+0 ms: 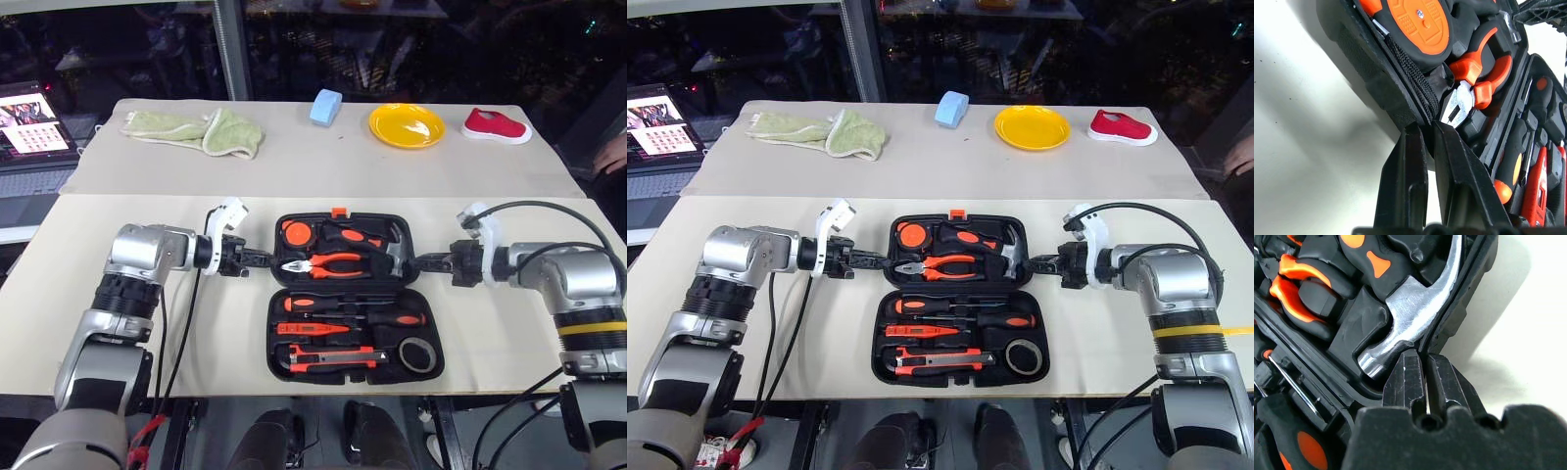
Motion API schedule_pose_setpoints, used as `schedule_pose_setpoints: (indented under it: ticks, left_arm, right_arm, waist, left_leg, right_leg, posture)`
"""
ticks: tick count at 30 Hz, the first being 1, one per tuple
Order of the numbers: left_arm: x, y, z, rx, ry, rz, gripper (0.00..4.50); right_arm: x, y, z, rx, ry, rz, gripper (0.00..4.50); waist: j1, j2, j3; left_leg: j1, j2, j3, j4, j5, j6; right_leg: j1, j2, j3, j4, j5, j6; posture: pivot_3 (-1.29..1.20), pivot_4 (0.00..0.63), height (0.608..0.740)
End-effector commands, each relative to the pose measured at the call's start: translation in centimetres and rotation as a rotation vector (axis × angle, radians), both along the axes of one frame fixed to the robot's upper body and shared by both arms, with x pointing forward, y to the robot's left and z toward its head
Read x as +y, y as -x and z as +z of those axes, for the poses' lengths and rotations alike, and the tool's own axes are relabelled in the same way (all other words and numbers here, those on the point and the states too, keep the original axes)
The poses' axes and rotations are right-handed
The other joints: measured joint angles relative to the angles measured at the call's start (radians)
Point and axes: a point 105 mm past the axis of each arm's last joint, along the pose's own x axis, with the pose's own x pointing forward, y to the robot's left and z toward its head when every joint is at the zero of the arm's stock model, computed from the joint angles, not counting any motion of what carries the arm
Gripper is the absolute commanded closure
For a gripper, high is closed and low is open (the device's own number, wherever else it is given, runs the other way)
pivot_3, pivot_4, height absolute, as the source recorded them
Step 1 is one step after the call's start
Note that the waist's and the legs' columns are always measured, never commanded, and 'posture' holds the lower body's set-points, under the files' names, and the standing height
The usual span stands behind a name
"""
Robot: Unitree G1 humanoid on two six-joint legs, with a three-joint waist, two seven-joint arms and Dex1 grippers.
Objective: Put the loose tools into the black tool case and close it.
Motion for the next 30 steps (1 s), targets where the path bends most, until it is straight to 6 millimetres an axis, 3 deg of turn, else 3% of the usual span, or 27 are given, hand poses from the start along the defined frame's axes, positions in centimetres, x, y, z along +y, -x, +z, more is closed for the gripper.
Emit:
schedule_pose_setpoints:
  ticks: [1,8,11,18,24,30]
  left_arm:
    - [-3.4,1.1,1.8,-0.117,0.082,-0.147,4.48]
    - [-5.4,0.0,6.5,-0.402,0.193,-0.131,4.48]
    - [-5.7,0.1,7.1,-0.522,0.179,-0.149,4.48]
    - [-6.3,1.4,6.6,-0.656,0.175,-0.176,4.48]
    - [-5.6,1.6,2.5,-0.766,0.063,-0.060,4.48]
    - [-4.5,1.2,1.6,-0.998,-0.052,0.017,4.48]
  right_arm:
    - [2.0,-0.5,4.5,-0.241,-0.065,0.063,4.50]
    - [2.6,-1.2,7.0,-0.493,-0.046,0.005,4.50]
    - [2.5,-1.3,6.8,-0.564,0.008,-0.007,4.50]
    - [2.4,-0.4,5.1,-0.640,0.066,-0.022,4.50]
    - [2.7,1.4,3.4,-0.793,0.174,-0.017,4.50]
    - [2.3,2.5,2.8,-0.944,0.301,-0.010,4.50]
  waist:
    - [0.001,0.000,0.000]
    - [0.004,0.000,0.000]
    - [0.001,0.000,0.000]
    - [-0.002,0.000,0.000]
    - [0.001,0.000,0.000]
    - [0.001,0.001,0.000]
  left_leg:
    - [0.000,0.000,0.000,0.000,0.000,0.000]
    - [-0.002,-0.001,-0.001,0.000,0.000,-0.001]
    - [-0.003,-0.001,-0.001,0.000,0.000,-0.001]
    - [-0.003,-0.001,0.000,-0.002,0.003,0.001]
    - [0.000,-0.001,0.000,-0.002,0.002,-0.005]
    - [0.007,-0.001,0.002,-0.003,0.002,-0.007]
  right_leg:
    - [0.000,0.000,0.000,0.000,0.000,0.000]
    - [-0.002,0.000,-0.001,-0.001,0.000,0.000]
    - [-0.004,0.000,-0.001,0.000,0.000,0.000]
    - [-0.005,0.002,-0.007,-0.001,0.000,0.000]
    - [-0.001,0.002,-0.008,-0.002,0.000,0.000]
    - [0.005,0.002,-0.005,-0.002,0.000,0.000]
  posture:
    - [0.00,0.150,0.732]
    - [0.00,0.150,0.732]
    - [0.00,0.150,0.732]
    - [0.00,0.150,0.732]
    - [0.00,0.150,0.732]
    - [0.00,0.150,0.732]
